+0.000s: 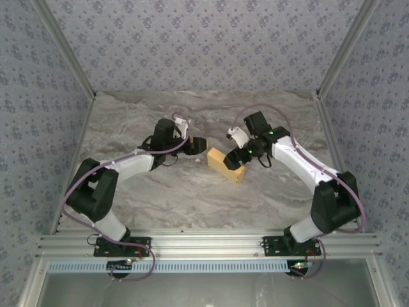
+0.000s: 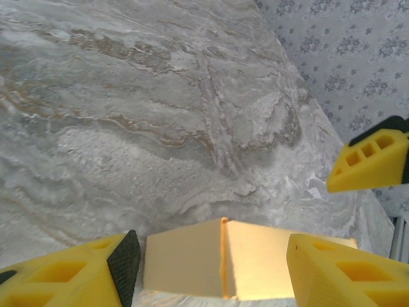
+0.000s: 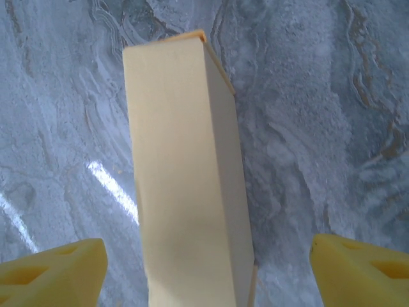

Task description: Fold the paper box

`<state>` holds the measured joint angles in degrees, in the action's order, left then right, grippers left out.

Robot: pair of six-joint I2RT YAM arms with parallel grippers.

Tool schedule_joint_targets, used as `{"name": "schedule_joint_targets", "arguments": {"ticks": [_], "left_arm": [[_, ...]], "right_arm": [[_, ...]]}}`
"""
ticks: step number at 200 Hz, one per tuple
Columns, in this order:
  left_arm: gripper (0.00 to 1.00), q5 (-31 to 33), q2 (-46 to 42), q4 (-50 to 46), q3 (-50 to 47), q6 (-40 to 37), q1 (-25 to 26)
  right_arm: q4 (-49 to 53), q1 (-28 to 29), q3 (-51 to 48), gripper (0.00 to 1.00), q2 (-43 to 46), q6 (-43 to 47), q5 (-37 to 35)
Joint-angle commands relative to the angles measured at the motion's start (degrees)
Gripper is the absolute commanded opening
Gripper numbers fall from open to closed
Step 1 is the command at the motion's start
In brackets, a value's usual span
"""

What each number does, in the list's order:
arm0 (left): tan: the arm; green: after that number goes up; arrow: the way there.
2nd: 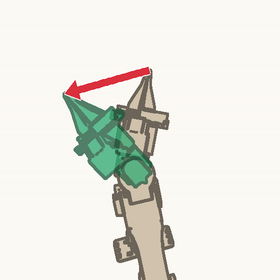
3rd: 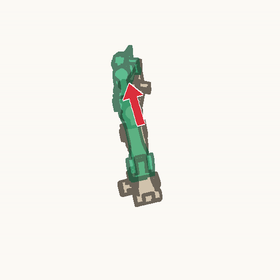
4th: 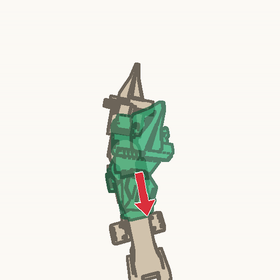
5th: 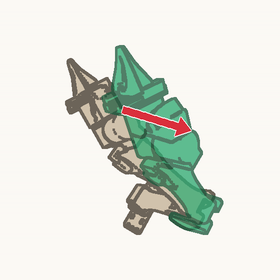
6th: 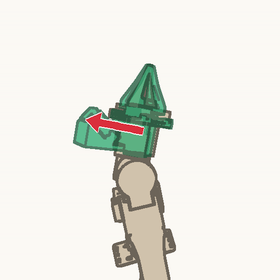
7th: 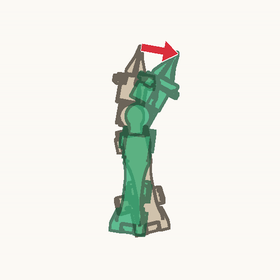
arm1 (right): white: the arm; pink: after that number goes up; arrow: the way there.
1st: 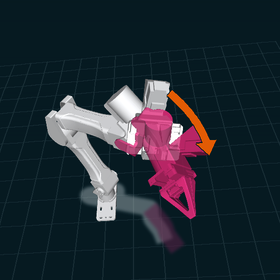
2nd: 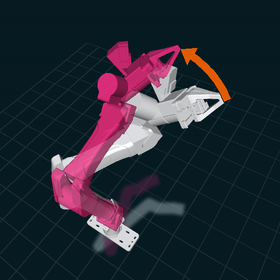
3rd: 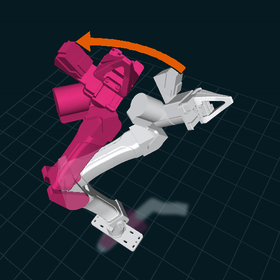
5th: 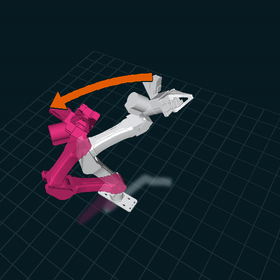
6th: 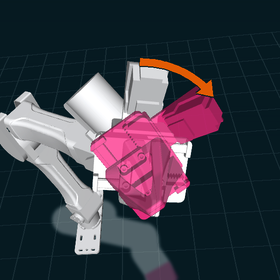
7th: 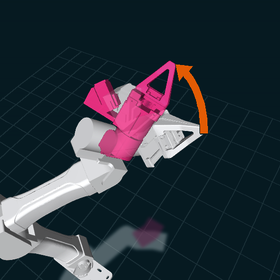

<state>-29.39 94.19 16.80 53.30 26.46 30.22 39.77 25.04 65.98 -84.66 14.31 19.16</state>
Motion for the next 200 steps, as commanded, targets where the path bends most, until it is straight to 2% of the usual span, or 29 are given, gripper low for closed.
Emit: {"name": "schedule_joint_targets", "arguments": {"ticks": [1,27,71,143,200], "left_arm": [[0.64,-2.0,1.8,-4.9,2.5,-3.1,1.2],[0.63,-3.2,3.3,-5.9,3.0,-4.7,2.2],[0.61,-3.1,5.1,-8.7,3.2,-6.2,2.8],[0.56,-1.0,11.6,-9.8,4.5,-6.2,2.6],[0.55,0.6,12.8,-11.9,5.1,-6.9,2.7]], "right_arm": [[2.7,-1.3,-3.0,0.85,4.0,-0.7,-1.1],[4.5,-4.1,-3.9,0.84,4.4,1.2,-2.8],[4.0,-4.3,-4.4,0.83,3.0,1.8,-2.5],[3.6,-4.4,-4.9,0.78,-4.8,1.0,-9.8],[3.4,-4.1,0.9,0.78,-0.2,-4.5,-4.8]]}}
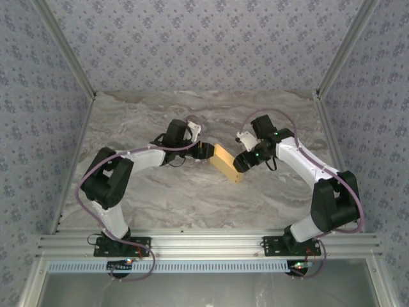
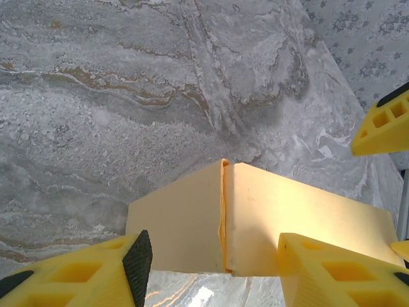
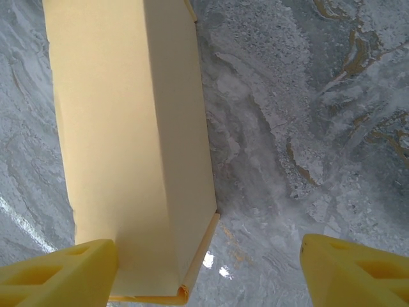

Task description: Fold the paper box

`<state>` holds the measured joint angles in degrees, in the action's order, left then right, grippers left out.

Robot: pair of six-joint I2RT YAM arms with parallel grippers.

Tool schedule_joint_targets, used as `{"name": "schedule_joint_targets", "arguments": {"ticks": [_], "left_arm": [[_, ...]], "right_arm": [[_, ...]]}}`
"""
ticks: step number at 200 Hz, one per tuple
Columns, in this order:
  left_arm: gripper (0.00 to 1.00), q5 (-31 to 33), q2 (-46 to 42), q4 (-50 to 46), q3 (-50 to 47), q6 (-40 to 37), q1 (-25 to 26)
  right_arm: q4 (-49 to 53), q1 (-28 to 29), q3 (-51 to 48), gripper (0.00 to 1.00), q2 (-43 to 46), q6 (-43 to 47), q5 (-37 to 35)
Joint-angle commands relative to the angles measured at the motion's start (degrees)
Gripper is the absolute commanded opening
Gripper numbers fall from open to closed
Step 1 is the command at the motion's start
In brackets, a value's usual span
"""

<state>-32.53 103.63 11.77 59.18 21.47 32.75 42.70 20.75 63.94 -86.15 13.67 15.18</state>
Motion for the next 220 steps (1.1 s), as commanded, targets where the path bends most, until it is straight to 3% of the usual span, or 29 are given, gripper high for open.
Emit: {"name": "schedule_joint_targets", "arguments": {"ticks": [1,19,58,91,128,157,187,220], "left_arm": [[0.55,3.8,3.3,-6.9,-0.8,-1.9,0.1],[0.55,3.7,3.4,-6.8,-0.7,-1.7,0.1],[0.55,3.9,3.5,-6.5,-0.6,-1.2,0.1],[0.55,4.2,3.4,-7.0,-0.4,-1.2,0.1],[0.55,4.4,3.5,-7.2,-0.1,-0.9,0.1],[0.55,4.3,3.8,-6.8,0.1,-0.2,0.0],[0.55,4.3,3.8,-7.0,0.7,0.5,-0.3],[0.55,4.3,3.7,-7.6,1.3,0.8,-0.4]], "right_arm": [[0.5,0.2,2.9,0.78,1.3,-3.9,-0.8],[-2.0,0.7,3.4,0.79,1.2,-5.7,1.5],[-4.9,0.7,-2.1,0.78,-3.1,-3.6,-4.4],[-5.8,-0.1,-6.6,0.78,-1.1,-3.2,-3.7],[-6.6,1.1,-2.6,0.79,4.8,-2.1,0.7],[-9.6,5.5,0.9,0.82,3.7,-0.5,1.2],[-9.6,10.2,2.2,0.83,-2.2,5.6,-11.2],[-8.5,11.1,1.8,0.79,-6.7,6.6,-16.6]]}}
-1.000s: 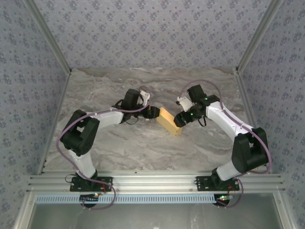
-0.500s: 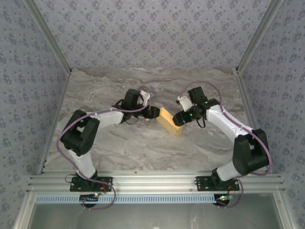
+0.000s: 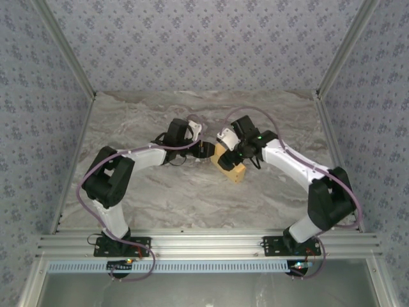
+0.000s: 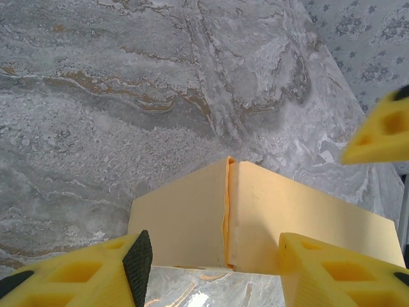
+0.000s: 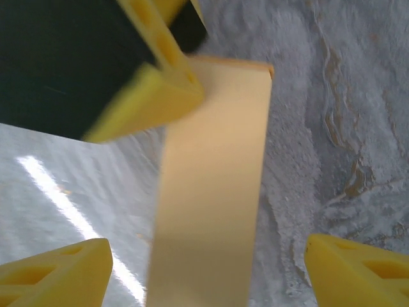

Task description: Fold the paper box

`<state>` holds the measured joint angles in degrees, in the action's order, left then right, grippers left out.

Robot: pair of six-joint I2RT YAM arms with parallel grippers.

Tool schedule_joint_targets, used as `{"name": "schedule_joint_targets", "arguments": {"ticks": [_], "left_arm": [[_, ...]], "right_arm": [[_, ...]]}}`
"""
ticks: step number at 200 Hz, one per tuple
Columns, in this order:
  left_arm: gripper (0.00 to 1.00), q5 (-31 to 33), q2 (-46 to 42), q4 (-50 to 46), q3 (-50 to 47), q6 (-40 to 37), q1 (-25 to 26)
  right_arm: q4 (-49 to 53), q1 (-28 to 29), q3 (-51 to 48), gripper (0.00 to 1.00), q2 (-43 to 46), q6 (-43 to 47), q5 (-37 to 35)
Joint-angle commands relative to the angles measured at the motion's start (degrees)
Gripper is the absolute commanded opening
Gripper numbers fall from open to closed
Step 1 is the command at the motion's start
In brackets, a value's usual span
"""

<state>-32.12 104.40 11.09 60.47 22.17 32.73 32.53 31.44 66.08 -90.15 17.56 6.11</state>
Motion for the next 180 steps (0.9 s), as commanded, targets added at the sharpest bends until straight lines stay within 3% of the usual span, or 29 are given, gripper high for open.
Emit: {"name": "schedule_joint_targets", "arguments": {"ticks": [1,39,64,74,79,81,98,127,156,167,180], "left_arm": [[0.55,3.9,2.9,-7.0,0.0,0.1,-0.4],[0.55,2.1,1.1,-5.0,-0.8,1.7,-2.1],[0.59,0.9,-5.4,0.1,-5.2,5.0,-6.7],[0.7,-0.2,-8.9,1.1,-6.6,6.8,-9.6],[0.93,-0.3,-10.6,0.7,-7.0,7.4,-10.8],[0.98,-0.2,-11.3,0.4,-7.2,7.5,-11.4],[0.99,4.6,-17.2,-3.7,-8.4,5.9,-14.5],[0.99,17.7,-26.7,-7.0,-13.2,5.1,-17.2],[0.99,32.7,-34.1,-16.4,-14.1,0.1,-18.1],[0.99,35.1,-37.2,-19.5,-13.7,-4.2,-18.1],[0.99,36.6,-40.9,-21.1,-14.0,-8.7,-18.1]], "right_arm": [[1.7,0.5,-0.4,0.79,-2.8,2.7,-7.8],[-2.2,3.6,-4.6,0.56,-0.3,9.3,-12.3],[-9.6,10.0,-9.4,0.56,2.4,21.0,-19.4],[-11.9,11.3,-10.4,0.56,2.5,23.3,-21.5],[-13.1,11.9,-10.8,0.55,2.4,24.2,-22.5],[-13.5,12.1,-11.0,0.55,2.4,24.5,-22.9],[-17.8,14.4,-13.7,0.56,3.0,29.7,-23.2],[-23.1,18.4,-18.6,0.7,4.3,36.3,-22.4],[-19.9,18.7,-19.9,0.77,11.5,36.9,-13.2],[-20.0,18.2,-20.9,0.99,15.8,35.2,-9.4],[-19.2,16.6,-20.8,1.0,21.2,31.0,-4.0]]}}
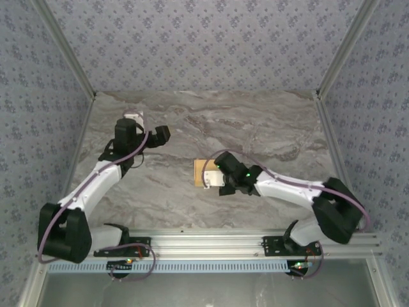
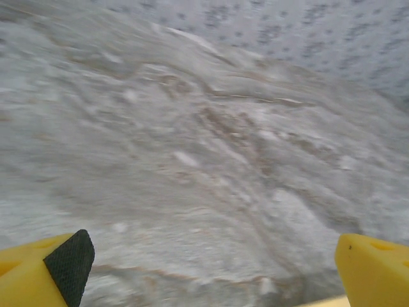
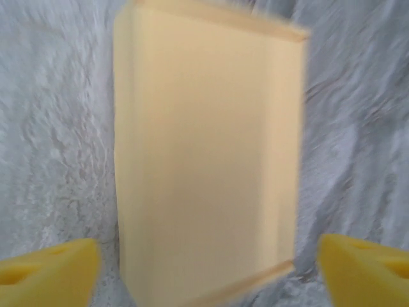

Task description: Fold the paper box

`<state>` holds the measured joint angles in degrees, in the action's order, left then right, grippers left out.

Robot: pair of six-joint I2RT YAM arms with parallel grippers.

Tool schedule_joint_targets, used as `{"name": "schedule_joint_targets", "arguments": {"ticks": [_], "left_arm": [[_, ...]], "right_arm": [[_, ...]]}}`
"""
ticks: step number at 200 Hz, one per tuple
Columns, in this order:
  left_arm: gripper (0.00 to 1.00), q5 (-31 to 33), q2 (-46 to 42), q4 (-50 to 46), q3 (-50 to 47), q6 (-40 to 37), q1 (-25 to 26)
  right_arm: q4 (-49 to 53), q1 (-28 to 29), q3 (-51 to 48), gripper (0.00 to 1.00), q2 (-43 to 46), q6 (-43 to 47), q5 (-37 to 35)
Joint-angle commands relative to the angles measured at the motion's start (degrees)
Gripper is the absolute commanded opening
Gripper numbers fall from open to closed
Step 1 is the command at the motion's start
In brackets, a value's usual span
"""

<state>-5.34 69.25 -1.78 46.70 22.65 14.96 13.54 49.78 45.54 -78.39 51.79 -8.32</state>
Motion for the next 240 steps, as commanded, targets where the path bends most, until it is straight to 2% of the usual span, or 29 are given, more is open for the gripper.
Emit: {"name": "schedule_joint_targets", "arguments": {"ticks": [1,15,28,46,56,74,88,100,122,146,153,162,174,188,194,203,219,231,240], "left_arm": [[0.99,10.1,-6.1,-8.2,-0.2,-9.3,-0.2],[0.99,14.0,-9.9,-8.0,-1.6,-11.7,-0.2],[0.99,18.3,-13.7,-6.1,-4.2,-13.2,-0.2],[0.99,22.4,-19.3,-2.2,-9.8,-16.9,-0.3],[0.99,22.7,-22.2,0.7,-13.7,-20.5,-0.3],[0.99,26.4,-25.4,9.3,-21.7,-23.4,-0.3],[0.99,26.4,-24.8,16.9,-27.2,-26.4,-0.7],[0.99,24.6,-21.9,19.9,-28.9,-28.3,-1.1],[0.99,23.3,-12.8,23.3,-28.4,-29.3,-1.6],[0.99,18.8,-4.5,33.3,-29.9,-26.8,-4.4],[0.99,17.8,-1.7,35.9,-29.6,-25.8,-5.6],[0.99,17.0,0.6,34.9,-27.6,-26.2,-6.2],[0.99,15.0,3.6,39.6,-27.4,-24.5,-8.2],[0.99,12.6,6.1,42.2,-26.6,-22.8,-10.9],[0.99,12.7,7.5,42.2,-25.7,-23.8,-11.2],[0.99,12.3,11.1,46.5,-25.2,-24.9,-11.7],[0.99,12.4,19.7,54.4,-24.9,-22.0,-14.2],[0.99,12.3,17.6,49.6,-24.5,-21.0,-14.7],[0.99,12.0,19.2,53.4,-24.9,-21.0,-14.9]], "right_arm": [[-0.1,-2.0,-0.3,1.0,9.9,-3.6,10.9],[-1.8,-5.2,-1.4,1.0,16.7,-9.4,17.0],[-8.4,-9.2,-4.8,1.0,23.6,-16.7,21.1],[-18.9,-16.9,-10.1,1.0,31.6,-29.6,21.9],[-22.7,-20.3,-12.4,1.0,35.1,-36.4,17.8],[-25.2,-25.2,-16.0,1.0,38.9,-46.4,5.1],[-26.5,-28.9,-19.7,1.0,40.5,-53.6,-4.9],[-26.5,-32.7,-23.4,1.0,40.5,-58.9,-9.2],[-30.7,-37.8,-28.3,1.0,37.0,-57.7,-8.2],[-42.8,-39.7,-33.3,1.0,27.5,-53.0,-8.6],[-45.1,-40.4,-33.4,1.0,24.3,-52.0,-8.1],[-48.9,-41.7,-33.4,1.0,18.4,-50.3,-7.2],[-55.3,-43.5,-33.7,1.0,12.5,-50.4,-5.2],[-58.9,-44.7,-31.8,1.0,7.8,-49.4,-0.9],[-58.1,-44.7,-29.8,1.0,5.6,-48.6,-2.3],[-59.3,-45.0,-29.3,1.0,3.9,-47.3,-2.4],[-66.8,-47.9,-30.6,1.0,-0.8,-47.9,1.5],[-69.4,-49.2,-30.8,1.0,-3.4,-48.4,4.8],[-71.4,-49.0,-30.9,1.0,-5.7,-47.8,5.4]]}}
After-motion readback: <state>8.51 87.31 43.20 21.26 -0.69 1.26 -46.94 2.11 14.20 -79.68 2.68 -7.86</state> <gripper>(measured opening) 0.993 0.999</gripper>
